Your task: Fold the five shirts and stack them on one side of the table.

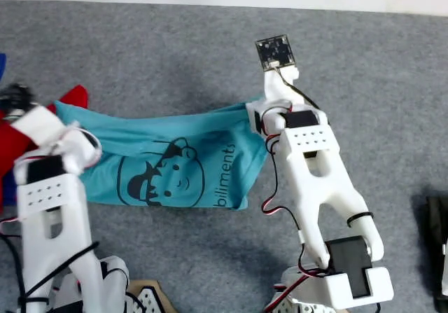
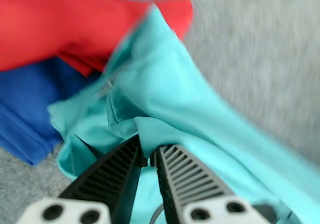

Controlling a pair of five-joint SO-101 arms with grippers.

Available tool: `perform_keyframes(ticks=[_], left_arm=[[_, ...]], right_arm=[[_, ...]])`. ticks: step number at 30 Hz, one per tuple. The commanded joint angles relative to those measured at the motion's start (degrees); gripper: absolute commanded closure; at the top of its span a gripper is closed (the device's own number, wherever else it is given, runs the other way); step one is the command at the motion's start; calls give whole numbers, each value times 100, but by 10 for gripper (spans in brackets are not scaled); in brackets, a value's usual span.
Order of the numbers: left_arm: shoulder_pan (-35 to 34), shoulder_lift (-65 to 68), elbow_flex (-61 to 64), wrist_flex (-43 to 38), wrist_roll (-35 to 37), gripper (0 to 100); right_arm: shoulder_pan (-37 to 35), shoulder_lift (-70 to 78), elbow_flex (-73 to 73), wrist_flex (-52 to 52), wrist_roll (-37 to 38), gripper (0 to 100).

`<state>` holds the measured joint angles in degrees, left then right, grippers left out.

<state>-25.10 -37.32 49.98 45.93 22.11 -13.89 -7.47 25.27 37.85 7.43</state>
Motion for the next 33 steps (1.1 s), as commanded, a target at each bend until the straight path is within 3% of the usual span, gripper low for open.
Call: perform_keyframes(ticks=[1, 6, 18, 29, 33], left_arm=[[-497, -180, -629, 79, 589, 994], [-936, -180, -787, 70, 774, 994], [-743, -136, -444, 62, 756, 994], [-752, -136, -321, 62, 756, 994], [-734, -136, -207, -53, 756, 994]], right_arm=[[-4, 92, -338, 13, 26, 811], [-4, 145, -347, 13, 26, 811], [-391, -1235, -171, 1147, 26, 811], [-418, -1051, 1235, 286, 325, 804], [-409, -1033, 1191, 224, 343, 723]])
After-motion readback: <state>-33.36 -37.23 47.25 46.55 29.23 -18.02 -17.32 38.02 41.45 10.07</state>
